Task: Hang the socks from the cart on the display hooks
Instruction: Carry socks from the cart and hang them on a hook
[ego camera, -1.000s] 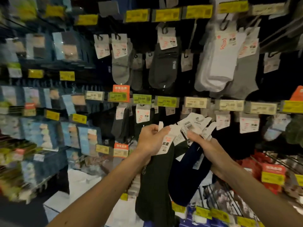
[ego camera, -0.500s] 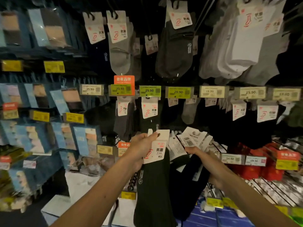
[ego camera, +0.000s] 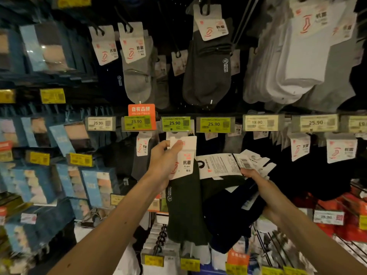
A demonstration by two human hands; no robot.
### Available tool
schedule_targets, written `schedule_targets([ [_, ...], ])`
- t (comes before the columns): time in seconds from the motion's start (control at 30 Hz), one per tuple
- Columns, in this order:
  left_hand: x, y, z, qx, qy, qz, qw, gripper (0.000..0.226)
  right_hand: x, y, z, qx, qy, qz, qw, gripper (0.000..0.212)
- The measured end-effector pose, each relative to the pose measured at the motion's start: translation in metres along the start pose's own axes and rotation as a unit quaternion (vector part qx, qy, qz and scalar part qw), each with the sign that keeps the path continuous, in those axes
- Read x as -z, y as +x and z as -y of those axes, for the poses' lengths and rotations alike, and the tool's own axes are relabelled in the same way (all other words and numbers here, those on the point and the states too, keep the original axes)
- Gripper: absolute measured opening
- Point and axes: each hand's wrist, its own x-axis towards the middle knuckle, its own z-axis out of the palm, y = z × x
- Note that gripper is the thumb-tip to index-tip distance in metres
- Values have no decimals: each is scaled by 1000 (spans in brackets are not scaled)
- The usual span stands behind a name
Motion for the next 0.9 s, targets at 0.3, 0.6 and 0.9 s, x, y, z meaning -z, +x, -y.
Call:
schedule_targets([
  [0.3, 2, 32, 8, -84, 25, -55, 995, 29, 8, 14, 1, -6, -4, -5, 1000, 28],
  [0.6, 13, 49, 22, -192, 96, -85, 973, 17, 13, 21, 1, -18, -9, -43, 999, 29],
  [0.9, 14, 61, 8, -336, 134, -69, 930, 44, 15, 20, -2, -20, -12, -50, 998, 32],
])
